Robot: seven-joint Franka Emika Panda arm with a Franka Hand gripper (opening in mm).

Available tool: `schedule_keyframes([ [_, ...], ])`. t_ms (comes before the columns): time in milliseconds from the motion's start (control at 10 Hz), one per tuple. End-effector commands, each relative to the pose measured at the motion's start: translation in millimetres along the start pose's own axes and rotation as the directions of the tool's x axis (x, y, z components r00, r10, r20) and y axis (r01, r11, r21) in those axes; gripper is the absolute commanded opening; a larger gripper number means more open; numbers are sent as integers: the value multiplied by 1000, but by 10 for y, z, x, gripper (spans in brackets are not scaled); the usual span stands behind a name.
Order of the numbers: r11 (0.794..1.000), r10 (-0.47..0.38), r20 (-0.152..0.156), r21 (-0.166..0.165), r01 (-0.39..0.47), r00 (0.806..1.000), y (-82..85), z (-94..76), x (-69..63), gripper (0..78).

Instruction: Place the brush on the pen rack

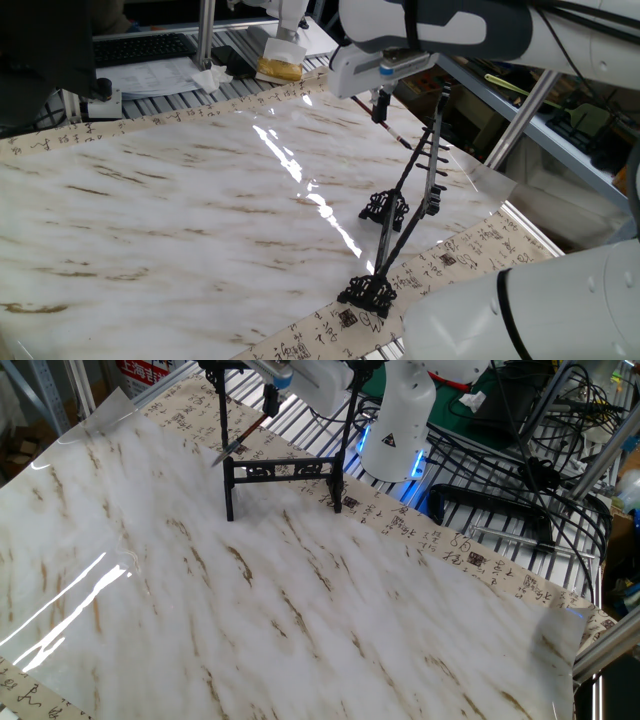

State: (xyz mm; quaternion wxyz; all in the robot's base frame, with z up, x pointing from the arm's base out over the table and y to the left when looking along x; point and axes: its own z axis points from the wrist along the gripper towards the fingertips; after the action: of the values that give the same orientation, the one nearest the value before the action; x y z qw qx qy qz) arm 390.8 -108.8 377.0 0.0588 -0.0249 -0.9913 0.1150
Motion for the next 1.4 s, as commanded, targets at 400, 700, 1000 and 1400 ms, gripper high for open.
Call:
schedule_keyframes([
  [400, 999, -23, 11, 26, 23, 1000, 15, -33, 40, 11],
  [700, 999, -24, 26, 31, 23, 999, 20, -35, 50, 11],
  [1000, 999, -20, 35, 33, 19, 999, 30, -31, 71, 11],
  [1400, 999, -25, 43, 45, 23, 999, 55, -9, 119, 11],
])
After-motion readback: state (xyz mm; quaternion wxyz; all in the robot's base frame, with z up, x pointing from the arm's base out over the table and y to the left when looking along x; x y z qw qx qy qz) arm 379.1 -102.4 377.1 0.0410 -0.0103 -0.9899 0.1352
